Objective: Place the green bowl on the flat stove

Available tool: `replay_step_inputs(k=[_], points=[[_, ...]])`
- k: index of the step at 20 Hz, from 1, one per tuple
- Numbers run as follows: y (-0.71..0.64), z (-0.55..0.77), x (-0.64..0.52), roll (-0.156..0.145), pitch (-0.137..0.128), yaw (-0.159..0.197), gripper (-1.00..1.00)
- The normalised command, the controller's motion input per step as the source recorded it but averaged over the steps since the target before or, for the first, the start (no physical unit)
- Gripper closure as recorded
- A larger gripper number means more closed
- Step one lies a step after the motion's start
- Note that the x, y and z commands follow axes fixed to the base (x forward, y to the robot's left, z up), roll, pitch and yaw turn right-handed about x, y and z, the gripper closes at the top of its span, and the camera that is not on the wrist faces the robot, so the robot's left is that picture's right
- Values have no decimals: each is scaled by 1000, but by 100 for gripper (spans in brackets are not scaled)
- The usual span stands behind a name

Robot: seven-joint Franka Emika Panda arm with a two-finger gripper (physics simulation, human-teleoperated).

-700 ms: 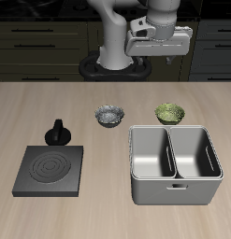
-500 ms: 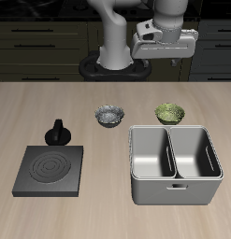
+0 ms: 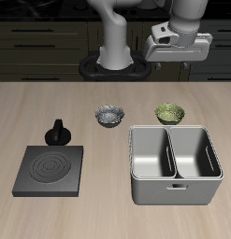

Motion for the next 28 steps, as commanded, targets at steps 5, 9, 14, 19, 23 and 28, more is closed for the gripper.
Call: replay_step_inputs(k=[5,9,14,19,23,28], points=[[162,-144,100,-7,22,4,-100],[150,-355,104,-8,78,7,-100],[75,-484,81,-2,62,25,-100],[-23,-491,81,-31,72,0,-100],[-61,-363,16,-6,11,-7,-100],[-44,-262,-34,-6,30,-22,-100]])
